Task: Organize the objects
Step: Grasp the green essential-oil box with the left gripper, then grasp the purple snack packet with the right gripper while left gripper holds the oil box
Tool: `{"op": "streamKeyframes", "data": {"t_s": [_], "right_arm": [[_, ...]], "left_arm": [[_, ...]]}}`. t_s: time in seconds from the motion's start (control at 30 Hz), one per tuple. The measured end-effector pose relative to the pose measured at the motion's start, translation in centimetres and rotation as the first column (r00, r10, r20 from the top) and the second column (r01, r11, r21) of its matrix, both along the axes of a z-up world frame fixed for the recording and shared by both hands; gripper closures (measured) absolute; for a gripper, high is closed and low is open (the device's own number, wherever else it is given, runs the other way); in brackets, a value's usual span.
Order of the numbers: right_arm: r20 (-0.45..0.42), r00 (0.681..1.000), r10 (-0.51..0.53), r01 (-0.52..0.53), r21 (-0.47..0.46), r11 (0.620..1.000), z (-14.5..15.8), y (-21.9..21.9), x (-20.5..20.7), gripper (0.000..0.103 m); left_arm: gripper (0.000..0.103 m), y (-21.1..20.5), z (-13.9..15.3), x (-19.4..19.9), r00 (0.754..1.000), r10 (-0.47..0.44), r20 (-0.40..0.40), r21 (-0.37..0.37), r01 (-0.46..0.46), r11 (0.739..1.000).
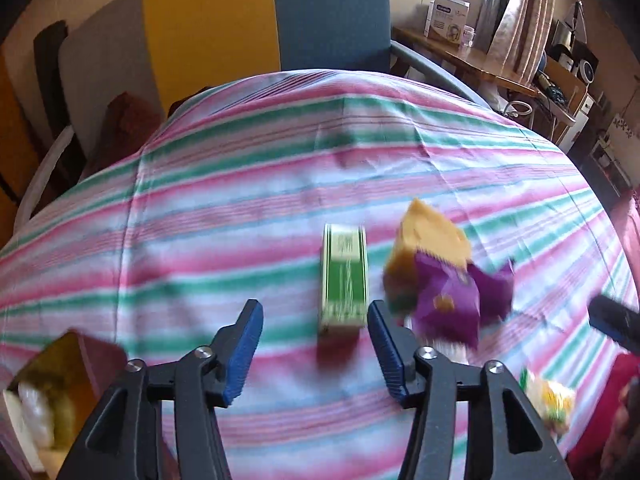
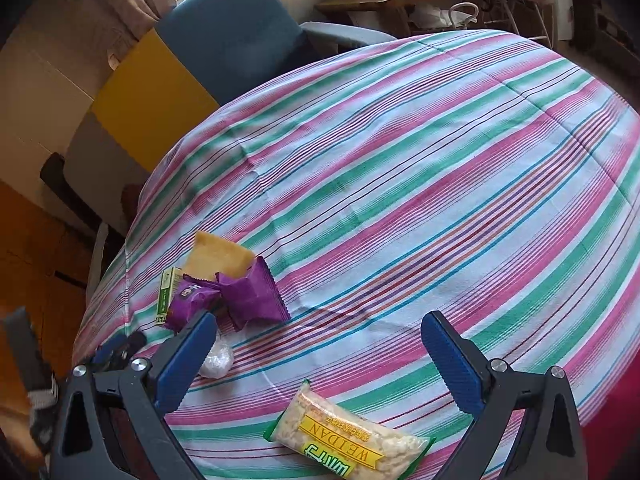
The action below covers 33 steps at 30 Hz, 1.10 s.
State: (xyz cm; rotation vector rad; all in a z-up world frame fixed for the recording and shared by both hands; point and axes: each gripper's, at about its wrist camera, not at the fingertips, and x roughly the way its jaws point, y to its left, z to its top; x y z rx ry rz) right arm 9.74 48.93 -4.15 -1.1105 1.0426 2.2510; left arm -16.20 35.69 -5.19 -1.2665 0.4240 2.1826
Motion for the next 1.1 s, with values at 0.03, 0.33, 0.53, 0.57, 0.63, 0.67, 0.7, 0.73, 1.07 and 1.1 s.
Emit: {"op": "streamKeyframes", "data": {"t_s": [0.03,0.33,0.53,0.57,0.63,0.67,0.7,0.73,1.07,1.1], "right_arm": [[0.001,1.0,0.004,-0.004,-0.004,1.0,-0.1,-0.1,-0.1,0.0],[0.012,0.999,0.036,-0.036,-0.013,0.999,-0.6,-0.6,-0.8,0.0],[0.016,0.999,0.051,-0.052,0.028,0.998,-0.3,-0.8,-0.9,0.0],[0.018,0.998,0.054,-0.055,0.031,0.998,-0.3,-0.8,-1.0,0.0],[0.024,0.998,0.054,-0.054,0.03,0.998,-0.2,-0.9,-1.0,0.0],[0.025,0.998,0.054,-0.055,0.031,0.998,-0.2,-0.9,-1.0,0.0],[0.024,0.998,0.052,-0.053,0.034,0.998,-0.2,-0.9,-0.9,0.0],[0.025,0.999,0.048,-0.049,0.039,0.998,-0.1,-0.9,-0.9,0.0],[0.027,0.999,0.04,-0.042,0.056,0.998,0.2,-0.8,-0.4,0.001],[0.028,0.999,0.044,-0.046,0.063,0.997,0.3,-1.0,-0.4,0.002]], "left_arm": [[0.047,0.5,-0.2,-0.5,1.0,-0.001,0.004,0.002,0.001,1.0],[0.065,4.2,-3.6,-2.7,1.0,-0.019,0.019,-0.026,0.02,0.999],[0.073,1.9,-4.5,-1.3,0.998,0.047,0.046,-0.007,-0.047,0.999],[0.073,1.4,-4.5,-0.6,0.998,0.051,0.048,-0.006,-0.051,0.999],[0.073,0.1,-4.6,0.8,0.996,0.063,0.062,0.005,-0.064,0.998],[0.073,-0.5,-4.7,1.6,0.995,0.07,0.067,0.011,-0.071,0.997],[0.073,-1.1,-4.7,2.4,0.995,0.076,0.07,0.014,-0.077,0.997],[0.073,-1.6,-4.6,3.4,0.995,0.074,0.072,0.015,-0.075,0.997],[0.073,-5.2,-4.6,15.1,1.0,0.001,-0.026,0.053,0.0,0.999],[0.073,-5.3,-4.7,15.8,0.999,-0.014,-0.045,0.052,0.016,0.999]]}}
